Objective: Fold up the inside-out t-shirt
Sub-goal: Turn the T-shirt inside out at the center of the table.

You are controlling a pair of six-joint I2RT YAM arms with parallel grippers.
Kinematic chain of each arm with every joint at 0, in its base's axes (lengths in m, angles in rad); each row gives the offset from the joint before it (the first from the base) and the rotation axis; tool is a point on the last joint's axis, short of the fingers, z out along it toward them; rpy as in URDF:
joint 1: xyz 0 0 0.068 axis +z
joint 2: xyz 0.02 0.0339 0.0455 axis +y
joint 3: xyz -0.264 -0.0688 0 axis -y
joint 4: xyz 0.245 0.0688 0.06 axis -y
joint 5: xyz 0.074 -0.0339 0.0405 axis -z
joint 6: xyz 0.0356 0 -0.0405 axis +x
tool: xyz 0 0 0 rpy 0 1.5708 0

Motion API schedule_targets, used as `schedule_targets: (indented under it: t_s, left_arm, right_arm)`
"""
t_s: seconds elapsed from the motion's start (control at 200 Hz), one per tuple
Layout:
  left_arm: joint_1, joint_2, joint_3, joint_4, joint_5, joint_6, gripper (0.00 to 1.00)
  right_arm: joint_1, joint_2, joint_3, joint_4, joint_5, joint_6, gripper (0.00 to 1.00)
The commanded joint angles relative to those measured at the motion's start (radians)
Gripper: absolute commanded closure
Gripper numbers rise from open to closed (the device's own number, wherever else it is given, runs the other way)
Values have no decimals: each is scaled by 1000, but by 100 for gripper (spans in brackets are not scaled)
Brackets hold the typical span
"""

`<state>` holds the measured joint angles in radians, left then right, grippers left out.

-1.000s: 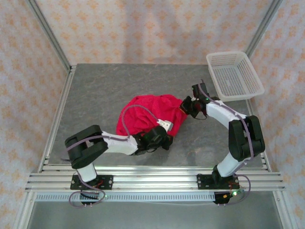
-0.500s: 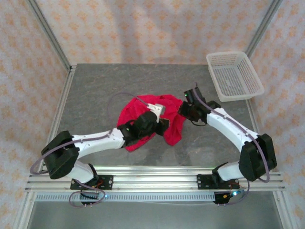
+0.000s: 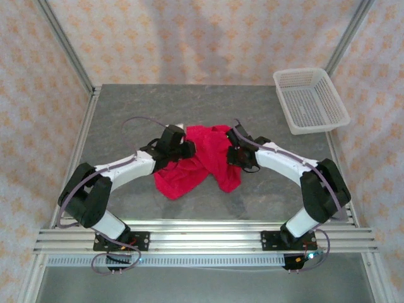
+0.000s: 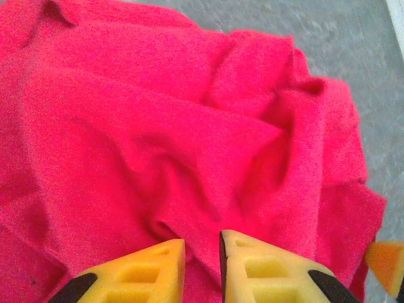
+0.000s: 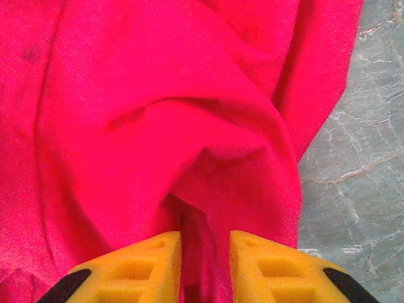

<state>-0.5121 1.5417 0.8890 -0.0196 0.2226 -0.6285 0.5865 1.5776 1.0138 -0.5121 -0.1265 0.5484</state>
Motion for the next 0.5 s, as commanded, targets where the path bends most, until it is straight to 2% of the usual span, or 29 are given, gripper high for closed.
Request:
schedule_targets:
  t_s: [0.0,0.135,0.24,0.385,0.49]
  left_arm:
    - [29,-13,-16,-26,51,-37,78]
    - [86,-68,-45,-69,76,-54,78]
    - [133,-145,-54,-189,57,-39,77]
    - [164,-259,-65,-388,-35,5,74]
    - [192,-303,-106,-437,-43,17,73]
  right_arm:
    - [3,23,-18,26,37,-15,77]
    - [3,51,-5,23,60,-35,83]
    - [3,48,18,-2,75,-53,100]
    - [1,-63,73,-110,140,-87,100]
    - [-25,-210,69,-159,199,-102,100]
